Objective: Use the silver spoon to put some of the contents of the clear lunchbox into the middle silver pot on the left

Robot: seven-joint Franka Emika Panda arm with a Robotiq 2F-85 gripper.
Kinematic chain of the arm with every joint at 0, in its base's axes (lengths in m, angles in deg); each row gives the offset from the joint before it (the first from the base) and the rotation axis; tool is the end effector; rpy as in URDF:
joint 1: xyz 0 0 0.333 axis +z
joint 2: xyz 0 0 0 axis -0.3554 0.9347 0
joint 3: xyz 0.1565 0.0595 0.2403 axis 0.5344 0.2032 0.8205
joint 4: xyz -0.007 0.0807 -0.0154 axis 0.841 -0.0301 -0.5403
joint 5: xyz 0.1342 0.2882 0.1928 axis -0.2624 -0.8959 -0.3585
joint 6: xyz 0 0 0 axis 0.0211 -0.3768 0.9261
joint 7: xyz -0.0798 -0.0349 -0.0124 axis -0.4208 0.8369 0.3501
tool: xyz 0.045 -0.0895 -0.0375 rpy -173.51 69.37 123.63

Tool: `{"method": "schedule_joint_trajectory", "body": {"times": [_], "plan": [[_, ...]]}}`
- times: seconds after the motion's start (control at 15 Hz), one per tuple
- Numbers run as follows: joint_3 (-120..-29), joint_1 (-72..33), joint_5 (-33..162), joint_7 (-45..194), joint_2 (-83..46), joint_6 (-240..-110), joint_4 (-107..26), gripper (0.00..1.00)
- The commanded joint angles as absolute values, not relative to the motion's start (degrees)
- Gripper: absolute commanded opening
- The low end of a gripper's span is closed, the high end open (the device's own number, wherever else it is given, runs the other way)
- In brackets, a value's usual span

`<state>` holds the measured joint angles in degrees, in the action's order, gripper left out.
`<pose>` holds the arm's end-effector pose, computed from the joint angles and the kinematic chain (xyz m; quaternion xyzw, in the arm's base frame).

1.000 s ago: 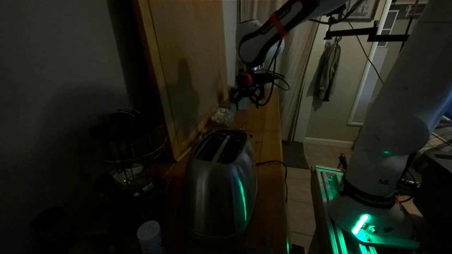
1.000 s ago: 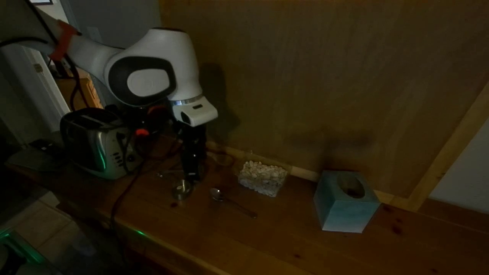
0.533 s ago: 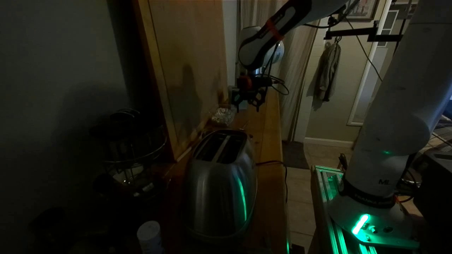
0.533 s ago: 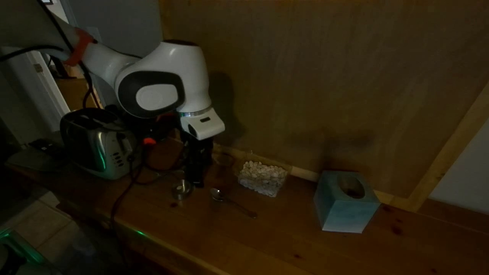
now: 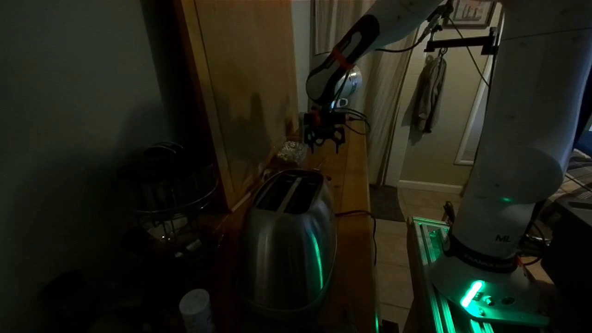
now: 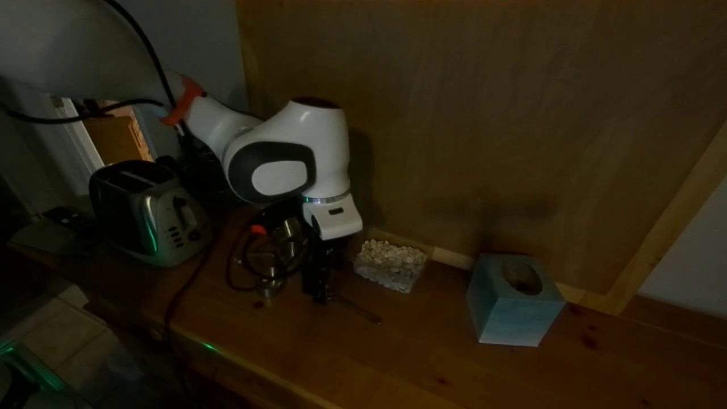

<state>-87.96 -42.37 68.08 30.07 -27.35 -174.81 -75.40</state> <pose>0.4081 -0.3273 0.3113 0.7480 -0.6611 0.0059 0.0573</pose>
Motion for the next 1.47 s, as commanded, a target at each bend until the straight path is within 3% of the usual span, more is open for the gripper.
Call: {"method": "schedule_joint_trajectory", "body": {"times": [0.0, 0.13, 0.27, 0.53, 0.6, 0.67, 0.73, 0.8, 0.87, 0.93, 1.0, 1.27, 1.4], "plan": [[-89.5, -41.4, 63.4, 30.3, -20.5, -174.8, -69.8, 1.00], [-89.9, -41.5, 61.4, 30.9, -18.5, -175.0, -68.3, 1.00], [-90.2, -41.6, 59.7, 31.0, -17.1, -174.7, -66.9, 0.72], [-91.0, -41.7, 58.0, 30.6, -14.4, -174.4, -64.3, 0.44], [-91.2, -41.7, 57.7, 30.6, -13.9, -174.3, -63.8, 0.68], [-91.4, -41.7, 57.6, 30.4, -13.5, -174.2, -63.2, 0.66], [-91.7, -41.7, 57.5, 30.2, -13.1, -174.2, -62.7, 0.56], [-92.0, -41.7, 57.6, 30.0, -12.7, -174.0, -62.2, 0.38], [-92.3, -41.6, 58.1, 29.9, -12.3, -174.0, -61.9, 0.35], [-92.6, -41.5, 58.4, 29.6, -11.9, -173.7, -61.6, 0.58], [-93.0, -41.4, 58.8, 29.4, -11.4, -173.6, -61.3, 0.74], [-93.8, -41.3, 59.1, 29.1, -10.0, -171.3, -59.9, 0.85], [-93.9, -41.5, 58.6, 29.2, -9.6, -169.2, -59.2, 0.55]]}}
